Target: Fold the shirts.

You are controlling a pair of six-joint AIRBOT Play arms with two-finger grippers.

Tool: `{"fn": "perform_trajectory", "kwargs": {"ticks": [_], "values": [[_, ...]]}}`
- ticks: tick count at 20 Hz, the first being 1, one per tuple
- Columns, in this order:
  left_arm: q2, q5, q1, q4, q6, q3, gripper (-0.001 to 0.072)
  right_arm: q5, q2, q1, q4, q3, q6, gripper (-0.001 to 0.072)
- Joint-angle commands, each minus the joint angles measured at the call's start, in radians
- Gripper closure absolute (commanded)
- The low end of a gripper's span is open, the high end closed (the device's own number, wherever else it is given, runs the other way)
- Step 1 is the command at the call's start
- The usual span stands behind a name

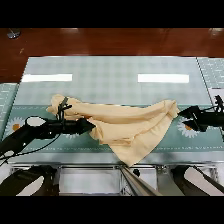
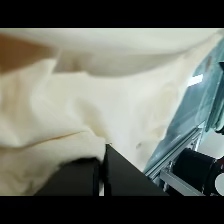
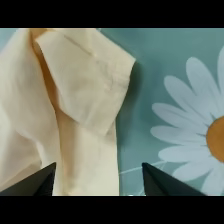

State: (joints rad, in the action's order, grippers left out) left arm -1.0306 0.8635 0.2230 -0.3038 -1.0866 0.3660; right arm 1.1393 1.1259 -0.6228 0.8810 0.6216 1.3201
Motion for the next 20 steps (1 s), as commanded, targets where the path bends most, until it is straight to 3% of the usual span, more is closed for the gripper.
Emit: {"fn": "perform_trajectory", "kwargs": {"ticks": [1, 10, 11, 13, 16, 20], "values": [[-0.003, 0.012, 0.006, 0.008, 0.013, 0.039, 0.0683, -0.039, 0.097, 0.073, -0.045, 0.055, -0.004, 0.0095], [-0.003, 0.019, 0.006, 0.008, 0.013, 0.04, 0.0683, -0.078, 0.391, 0.372, -0.035, 0.351, 0.132, 0.0096], [-0.003, 0.019, 0.006, 0.008, 0.013, 0.04, 0.0683, -0.077, 0.409, 0.39, -0.035, 0.369, 0.139, 0.0162], [-0.003, 0.024, 0.005, 0.008, 0.013, 0.061, 0.0683, -0.053, 0.424, 0.423, -0.035, 0.414, 0.121, 0.0675], [0.002, 0.141, -0.076, 0.008, 0.054, 0.211, 0.0683, 0.061, 0.404, 0.444, -0.005, 0.577, 0.109, 0.0677], [0.046, 0.23, -0.275, 0.007, 0.05, 0.639, 0.0684, 0.121, 0.296, 0.445, 0.01, 0.994, 0.143, 0.0677]]}}
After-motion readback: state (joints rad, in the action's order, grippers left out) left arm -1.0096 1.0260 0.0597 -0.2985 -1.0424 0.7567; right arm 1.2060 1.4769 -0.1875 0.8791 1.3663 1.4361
